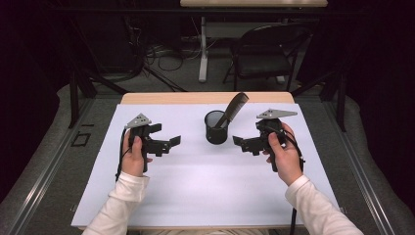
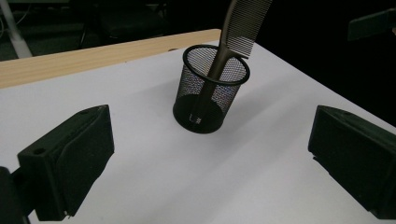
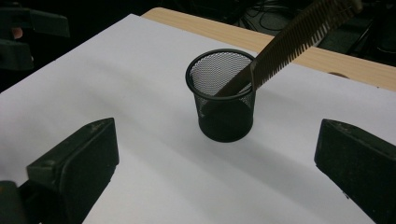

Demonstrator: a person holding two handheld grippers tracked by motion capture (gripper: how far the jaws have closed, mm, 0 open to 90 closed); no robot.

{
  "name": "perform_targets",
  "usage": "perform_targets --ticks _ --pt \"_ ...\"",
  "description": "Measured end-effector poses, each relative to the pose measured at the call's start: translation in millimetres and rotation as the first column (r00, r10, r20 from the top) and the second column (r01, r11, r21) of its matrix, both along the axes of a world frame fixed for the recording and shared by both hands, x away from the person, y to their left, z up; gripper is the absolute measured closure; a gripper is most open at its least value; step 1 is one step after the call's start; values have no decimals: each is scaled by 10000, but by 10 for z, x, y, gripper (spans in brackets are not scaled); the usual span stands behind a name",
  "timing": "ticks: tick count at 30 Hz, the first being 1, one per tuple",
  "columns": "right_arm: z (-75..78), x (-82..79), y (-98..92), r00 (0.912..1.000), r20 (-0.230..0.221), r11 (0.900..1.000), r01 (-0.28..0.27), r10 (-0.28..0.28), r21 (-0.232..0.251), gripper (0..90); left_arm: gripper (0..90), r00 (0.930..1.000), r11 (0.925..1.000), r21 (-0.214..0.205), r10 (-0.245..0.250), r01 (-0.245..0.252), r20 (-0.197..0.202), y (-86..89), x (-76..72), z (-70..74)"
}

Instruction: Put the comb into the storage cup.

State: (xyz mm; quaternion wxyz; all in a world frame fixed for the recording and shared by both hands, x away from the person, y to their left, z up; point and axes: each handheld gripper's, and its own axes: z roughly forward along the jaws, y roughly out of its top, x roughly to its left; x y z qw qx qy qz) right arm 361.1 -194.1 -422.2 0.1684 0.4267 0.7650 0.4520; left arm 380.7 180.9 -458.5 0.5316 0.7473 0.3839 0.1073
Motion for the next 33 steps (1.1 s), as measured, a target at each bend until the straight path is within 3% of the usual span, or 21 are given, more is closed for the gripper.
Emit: perform_targets --ticks 15,25,33 --pt "-211 -156 -123 9998 -148 9999 -134 136 76 0 5 9998 9994 281 -195 195 -18 8 -74 40" --pt "-302 -240 -235 9998 -221 9999 16 -12 152 0 5 9989 9955 821 -470 463 66 125 -209 20" --pt "-413 -318 -344 9995 -291 9993 162 -153 324 0 5 9995 9976 622 -307 305 21 323 -350 -44"
